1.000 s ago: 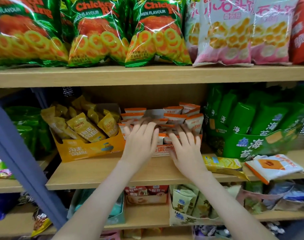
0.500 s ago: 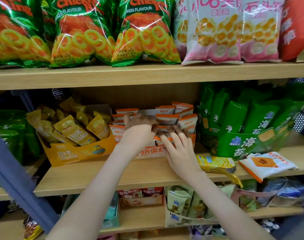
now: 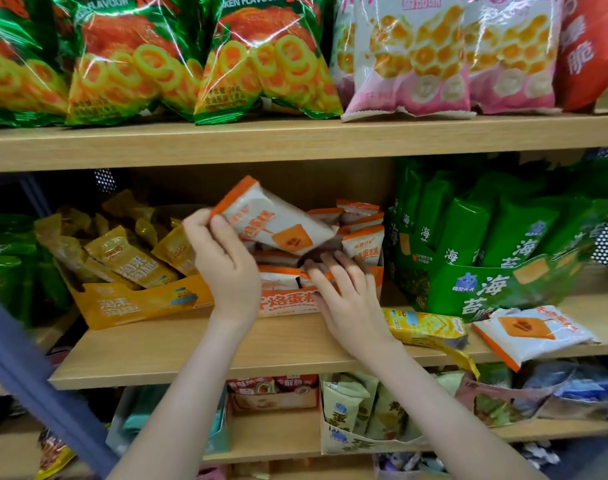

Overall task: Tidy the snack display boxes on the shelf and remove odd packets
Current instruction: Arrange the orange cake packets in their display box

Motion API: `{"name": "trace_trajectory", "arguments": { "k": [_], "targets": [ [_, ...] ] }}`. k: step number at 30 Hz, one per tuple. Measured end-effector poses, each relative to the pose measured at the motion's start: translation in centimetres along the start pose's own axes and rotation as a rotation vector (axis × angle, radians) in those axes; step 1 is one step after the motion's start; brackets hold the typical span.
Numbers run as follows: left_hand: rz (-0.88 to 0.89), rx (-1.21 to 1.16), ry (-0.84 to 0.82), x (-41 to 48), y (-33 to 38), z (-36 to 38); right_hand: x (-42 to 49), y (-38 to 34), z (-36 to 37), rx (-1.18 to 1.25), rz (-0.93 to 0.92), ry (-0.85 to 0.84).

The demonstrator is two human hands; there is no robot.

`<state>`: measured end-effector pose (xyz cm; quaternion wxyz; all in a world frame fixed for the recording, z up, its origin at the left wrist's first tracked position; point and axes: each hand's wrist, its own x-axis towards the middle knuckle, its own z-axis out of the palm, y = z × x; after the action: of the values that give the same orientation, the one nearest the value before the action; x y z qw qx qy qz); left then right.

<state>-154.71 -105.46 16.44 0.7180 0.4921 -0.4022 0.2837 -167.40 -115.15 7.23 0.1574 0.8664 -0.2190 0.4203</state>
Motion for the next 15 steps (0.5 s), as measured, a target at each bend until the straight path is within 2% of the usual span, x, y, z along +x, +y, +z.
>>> {"name": "trace_trajectory", "arguments": {
  "k": [2, 5, 7, 9, 12, 15],
  "targets": [
    [-0.075, -0.025, 0.109, 0.8, -0.4, -1.3, 0.1, 0.0, -0.1, 0.012, 0.012, 0.008],
    [-0.278, -0.145, 0.227, 2.6, -1.1, -4.2, 0.1, 0.0, -0.2, 0.003, 0.018, 0.007],
    [-0.323, -0.127, 0.181, 3.1, -0.9, -6.1, 0.0, -0.1, -0.5, -0.029, 0.025, -0.011],
    [-0.312, -0.032, -0.045, 2.4, -0.3, -7.2, -0.2, -0.2, -0.9, -0.053, 0.031, -0.035],
    [-0.251, 0.146, -0.476, -0.6, -0.1, -8.3, -0.4, -1.0, -1.8, -0.052, 0.049, -0.076],
    [-0.295, 0.184, -0.737, -3.2, -0.4, -9.6, -0.7, -2.6, -3.2, 0.104, 0.056, -0.084]
  ]
}}
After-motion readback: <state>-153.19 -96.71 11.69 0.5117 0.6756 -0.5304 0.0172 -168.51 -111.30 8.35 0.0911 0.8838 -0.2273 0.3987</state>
